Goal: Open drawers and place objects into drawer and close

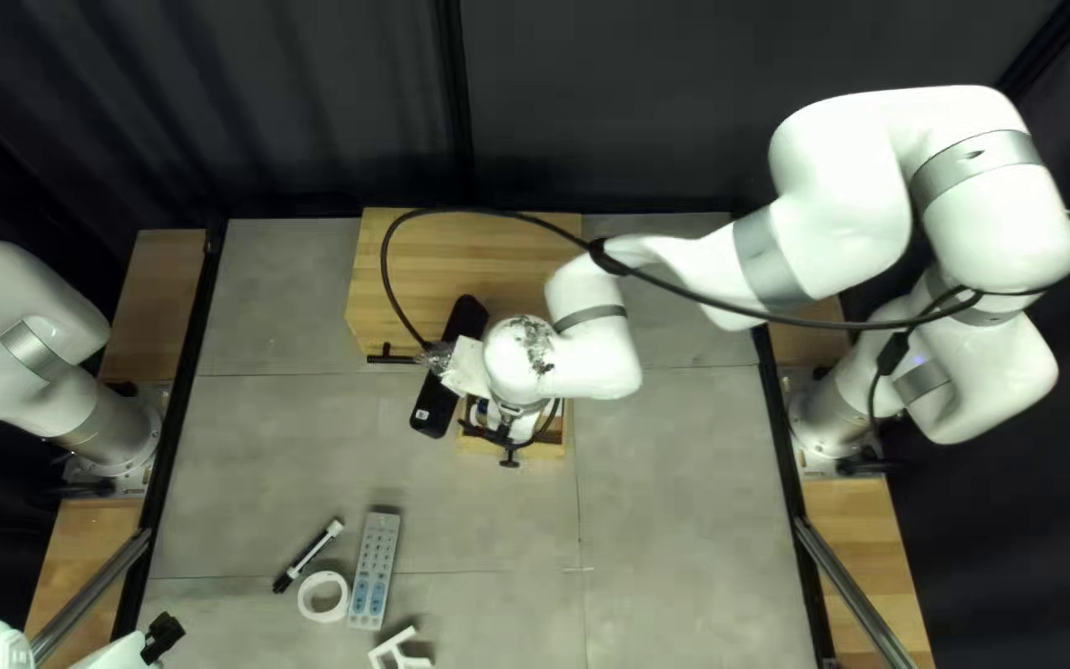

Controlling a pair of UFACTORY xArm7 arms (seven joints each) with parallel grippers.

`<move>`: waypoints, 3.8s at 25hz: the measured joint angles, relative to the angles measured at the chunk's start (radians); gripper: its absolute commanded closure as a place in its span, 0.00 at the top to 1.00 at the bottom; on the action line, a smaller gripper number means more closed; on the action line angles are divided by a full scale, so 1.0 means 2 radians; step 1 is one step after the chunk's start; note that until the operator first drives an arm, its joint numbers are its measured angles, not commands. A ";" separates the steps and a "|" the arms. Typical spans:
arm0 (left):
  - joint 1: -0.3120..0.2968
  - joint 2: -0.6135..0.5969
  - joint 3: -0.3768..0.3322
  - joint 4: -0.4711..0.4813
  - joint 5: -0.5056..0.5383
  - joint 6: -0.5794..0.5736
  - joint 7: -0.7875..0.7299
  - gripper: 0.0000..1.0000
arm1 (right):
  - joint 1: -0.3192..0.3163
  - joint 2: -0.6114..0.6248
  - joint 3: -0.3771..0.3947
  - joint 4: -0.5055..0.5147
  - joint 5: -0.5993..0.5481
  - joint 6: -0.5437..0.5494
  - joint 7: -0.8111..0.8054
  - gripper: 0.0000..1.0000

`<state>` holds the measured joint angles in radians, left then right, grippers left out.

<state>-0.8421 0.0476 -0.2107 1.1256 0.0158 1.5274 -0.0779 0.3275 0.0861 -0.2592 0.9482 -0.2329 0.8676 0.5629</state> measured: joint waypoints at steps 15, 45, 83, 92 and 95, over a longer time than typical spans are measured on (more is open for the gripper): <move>0.000 0.000 0.000 0.000 0.000 0.000 0.000 1.00 | -0.003 0.009 -0.007 -0.002 -0.035 -0.001 0.013 0.00; 0.000 0.000 0.000 0.000 0.000 0.000 0.000 1.00 | 0.051 -0.062 0.041 -0.004 -0.013 0.073 -0.178 1.00; 0.000 0.000 0.000 0.000 0.000 0.000 0.000 1.00 | 0.113 -0.100 0.109 -0.063 0.011 0.200 -0.251 1.00; 0.000 0.000 0.000 0.000 0.000 0.000 0.000 1.00 | 0.121 -0.106 0.119 -0.081 0.013 0.181 -0.221 1.00; 0.000 0.000 0.000 0.000 0.000 0.000 0.000 1.00 | 0.124 -0.099 0.123 -0.071 0.013 0.183 -0.219 1.00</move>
<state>-0.8421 0.0476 -0.2107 1.1256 0.0158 1.5274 -0.0779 0.5759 -0.1123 -0.0141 0.8058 -0.2064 1.2326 0.1249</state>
